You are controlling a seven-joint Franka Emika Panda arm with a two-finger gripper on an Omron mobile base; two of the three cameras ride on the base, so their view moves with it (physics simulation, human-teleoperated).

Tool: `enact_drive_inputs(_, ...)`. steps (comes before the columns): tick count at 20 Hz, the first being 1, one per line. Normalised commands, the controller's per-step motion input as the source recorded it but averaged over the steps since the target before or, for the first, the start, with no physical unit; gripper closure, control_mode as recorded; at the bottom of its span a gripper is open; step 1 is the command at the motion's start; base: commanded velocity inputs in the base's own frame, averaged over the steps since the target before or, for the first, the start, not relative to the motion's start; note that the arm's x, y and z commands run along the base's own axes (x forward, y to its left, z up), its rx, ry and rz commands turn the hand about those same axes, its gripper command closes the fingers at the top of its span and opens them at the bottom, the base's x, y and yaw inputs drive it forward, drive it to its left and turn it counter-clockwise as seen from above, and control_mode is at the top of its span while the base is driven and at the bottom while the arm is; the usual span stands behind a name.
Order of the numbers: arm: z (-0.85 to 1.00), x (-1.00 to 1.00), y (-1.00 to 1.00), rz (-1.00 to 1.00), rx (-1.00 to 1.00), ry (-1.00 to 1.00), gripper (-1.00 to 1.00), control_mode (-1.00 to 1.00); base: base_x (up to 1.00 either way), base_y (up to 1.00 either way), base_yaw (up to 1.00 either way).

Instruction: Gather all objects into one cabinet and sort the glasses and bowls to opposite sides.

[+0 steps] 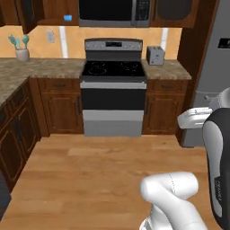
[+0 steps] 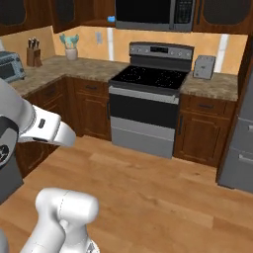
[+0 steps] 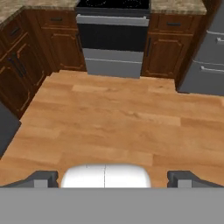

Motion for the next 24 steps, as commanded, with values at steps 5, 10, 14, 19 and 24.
enact_drive_inputs(5,0.00,0.00,0.00,0.00,0.00,0.00,-1.00,1.00,0.86,0.87,-0.30)
enact_drive_inputs(10,0.00,0.00,0.00,0.00,0.00,0.00,-1.00,1.00,0.79,0.74,-0.29)
enact_drive_inputs(14,0.00,0.00,0.00,0.00,0.00,0.00,-1.00,1.00,0.67,0.55,-0.24)
enact_drive_inputs(19,0.00,0.00,0.00,0.00,0.00,0.00,-1.00,1.00,0.68,0.50,-0.21)
enact_drive_inputs(24,0.00,0.00,0.00,0.00,0.00,0.00,-1.00,1.00,0.62,0.41,-0.18)
